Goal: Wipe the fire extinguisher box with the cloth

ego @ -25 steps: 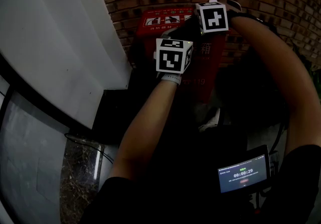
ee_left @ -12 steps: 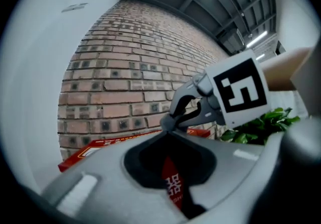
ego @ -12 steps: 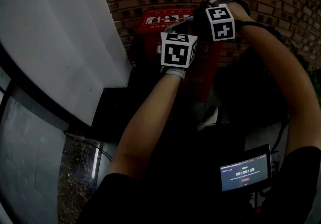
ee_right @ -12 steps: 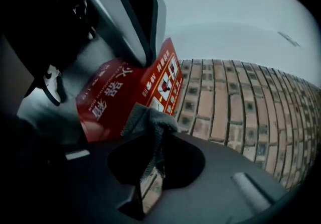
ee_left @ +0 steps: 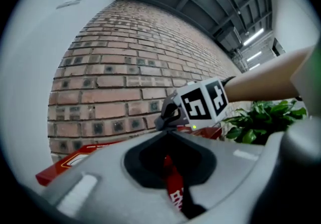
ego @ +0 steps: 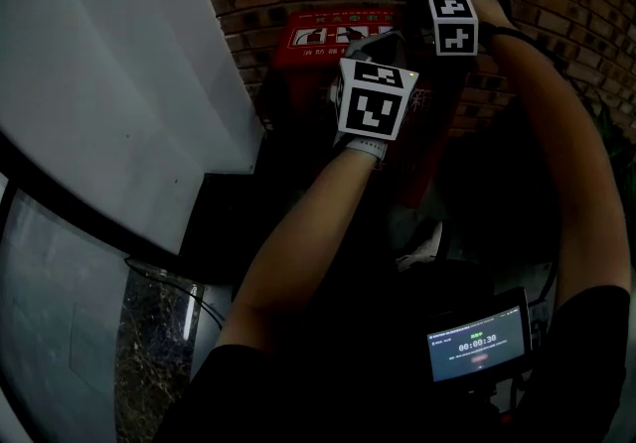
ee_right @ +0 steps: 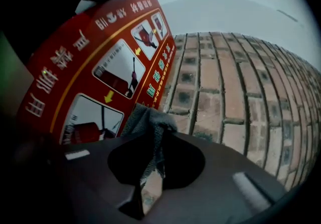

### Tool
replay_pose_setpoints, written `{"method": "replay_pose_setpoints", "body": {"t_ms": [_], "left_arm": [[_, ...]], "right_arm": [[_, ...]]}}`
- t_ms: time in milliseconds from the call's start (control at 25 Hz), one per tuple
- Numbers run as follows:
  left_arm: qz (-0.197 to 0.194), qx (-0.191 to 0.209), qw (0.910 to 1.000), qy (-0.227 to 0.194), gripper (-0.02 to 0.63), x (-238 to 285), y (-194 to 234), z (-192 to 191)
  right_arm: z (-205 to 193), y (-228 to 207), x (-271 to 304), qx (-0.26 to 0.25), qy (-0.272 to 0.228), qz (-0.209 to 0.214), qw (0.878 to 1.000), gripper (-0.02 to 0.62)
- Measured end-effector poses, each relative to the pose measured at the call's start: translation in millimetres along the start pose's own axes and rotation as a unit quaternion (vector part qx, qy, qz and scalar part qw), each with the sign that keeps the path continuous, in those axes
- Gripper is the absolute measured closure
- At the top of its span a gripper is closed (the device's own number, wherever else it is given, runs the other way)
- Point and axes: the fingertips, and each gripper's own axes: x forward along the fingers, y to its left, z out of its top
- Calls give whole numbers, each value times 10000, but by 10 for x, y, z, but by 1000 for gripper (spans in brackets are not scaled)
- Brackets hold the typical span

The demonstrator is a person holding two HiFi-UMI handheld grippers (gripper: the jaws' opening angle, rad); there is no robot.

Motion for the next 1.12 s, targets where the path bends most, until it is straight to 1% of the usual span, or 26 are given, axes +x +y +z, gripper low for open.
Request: {"method": "replay_pose_setpoints", "body": {"t_ms": [80,200,320,400,560,800,920,1120], "left_arm": [[-62,54,10000,-25,603,38,-12,-23],[-155,24,9999,-58,604,89,-30,-42],[-191,56,9998,-85,604,105,-57,-49],[-201,55,9997,-105,604,113,-73,-41],[-160,8,9998,-93,604,120,-93,-48],[-117,-174,9998,-68,604,105,-198,-40],[-66,-171,9998,-23,604,93,-318,-78],[59,-158,9998,-92,604,-11,-458,-22]], "right_arm": [[-22,11,166,5,4,62,10000,563],[-41,35,339,13,16,136,9999,563],[-26,52,388,63,-32,173,9998,565],[-6,56,344,141,-160,209,9996,565],[40,154,148,283,-411,267,9984,565],[225,340,-310,235,-728,275,9967,565],[299,455,-555,210,-865,304,9956,565],[393,626,-943,217,-1092,389,9930,565]]}}
